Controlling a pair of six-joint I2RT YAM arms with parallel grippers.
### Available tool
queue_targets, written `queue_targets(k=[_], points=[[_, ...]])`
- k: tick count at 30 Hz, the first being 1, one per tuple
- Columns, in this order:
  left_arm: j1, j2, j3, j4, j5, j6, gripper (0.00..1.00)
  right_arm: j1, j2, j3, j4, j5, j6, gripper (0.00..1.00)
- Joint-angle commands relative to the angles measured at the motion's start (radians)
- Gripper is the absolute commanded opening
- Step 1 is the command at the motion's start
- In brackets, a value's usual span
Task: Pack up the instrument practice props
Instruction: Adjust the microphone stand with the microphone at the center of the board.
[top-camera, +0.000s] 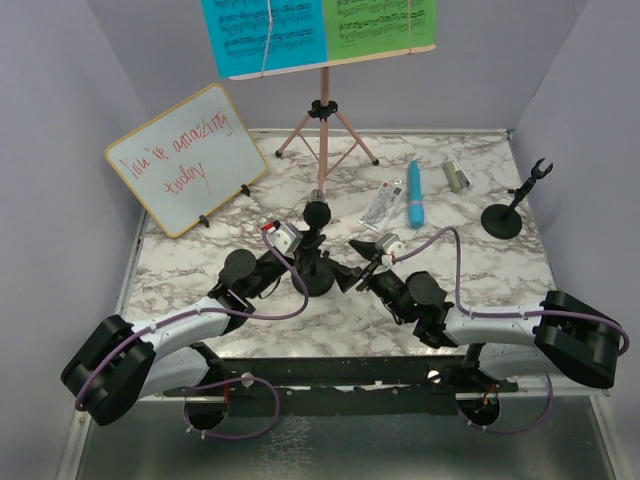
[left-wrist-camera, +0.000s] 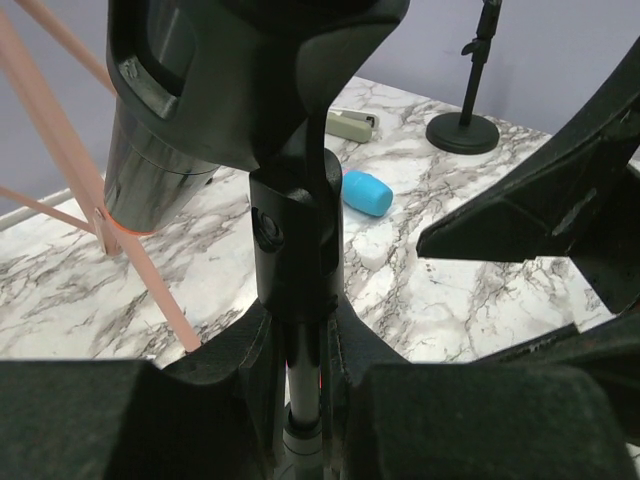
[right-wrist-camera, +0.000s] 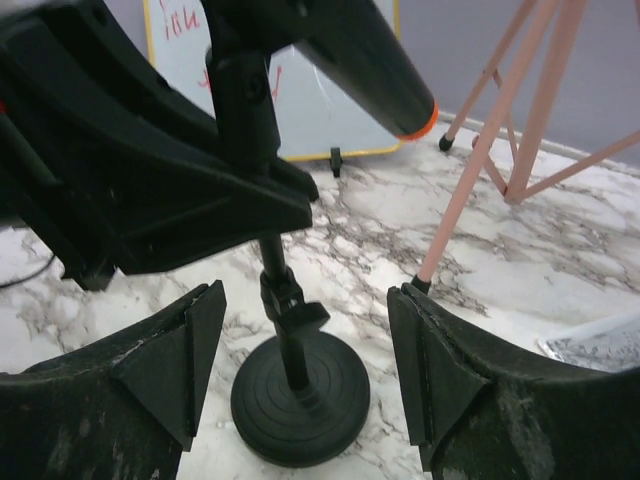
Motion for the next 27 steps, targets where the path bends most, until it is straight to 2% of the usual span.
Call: queue_targets(k=[1, 15, 27], points=[[-0.007, 0.007, -0.017, 0.021, -0.006, 0.01, 0.0, -0.003, -0.02, 0.053, 0.076, 0.003, 0.03, 0.71], [-0.006, 0.077, -0.017, 0.072, 0.037, -0.006, 0.0, -0.003, 0.085, 0.207, 0.028, -0.007, 0.018, 0.66], [-0.007, 0.07, -0.043, 0.107, 0.06, -0.012, 0.0, -0.027, 0.189, 0.246, 0.045, -0.003, 0.052, 0.59]])
